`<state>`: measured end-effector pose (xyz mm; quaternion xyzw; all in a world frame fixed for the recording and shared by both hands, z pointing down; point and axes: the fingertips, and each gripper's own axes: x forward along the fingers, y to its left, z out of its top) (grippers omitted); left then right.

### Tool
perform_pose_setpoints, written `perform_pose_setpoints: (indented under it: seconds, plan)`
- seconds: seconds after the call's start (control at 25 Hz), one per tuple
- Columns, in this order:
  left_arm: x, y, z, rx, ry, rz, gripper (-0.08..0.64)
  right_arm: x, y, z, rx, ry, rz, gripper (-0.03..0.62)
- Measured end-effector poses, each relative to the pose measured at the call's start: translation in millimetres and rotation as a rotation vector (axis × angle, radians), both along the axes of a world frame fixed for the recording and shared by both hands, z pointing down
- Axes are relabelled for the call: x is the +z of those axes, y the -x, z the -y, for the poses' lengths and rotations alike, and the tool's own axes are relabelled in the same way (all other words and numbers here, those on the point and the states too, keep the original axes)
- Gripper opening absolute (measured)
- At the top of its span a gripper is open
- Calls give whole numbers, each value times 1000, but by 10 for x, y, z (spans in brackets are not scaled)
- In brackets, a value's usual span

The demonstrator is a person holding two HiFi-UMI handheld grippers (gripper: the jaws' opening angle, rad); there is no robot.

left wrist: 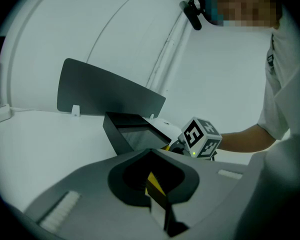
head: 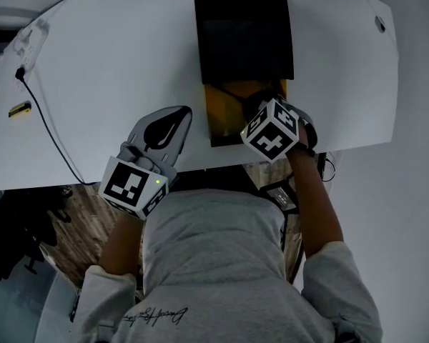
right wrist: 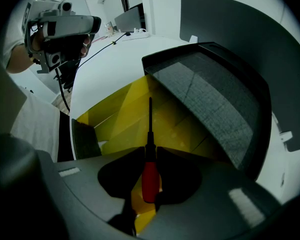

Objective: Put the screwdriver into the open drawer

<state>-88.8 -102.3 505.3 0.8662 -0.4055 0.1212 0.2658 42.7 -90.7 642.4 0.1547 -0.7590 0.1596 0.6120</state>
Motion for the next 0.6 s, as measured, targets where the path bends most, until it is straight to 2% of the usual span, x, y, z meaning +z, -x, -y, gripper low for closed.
perform_pose_setpoints:
  seconds: [0.32, 0.6]
  plan:
    - [-13, 3, 1, 6, -1, 0, 0, 5, 10, -8, -5, -7, -11, 104]
    - [-30, 17, -13, -2, -3, -1, 0, -32, 24, 6, -9, -13, -8, 138]
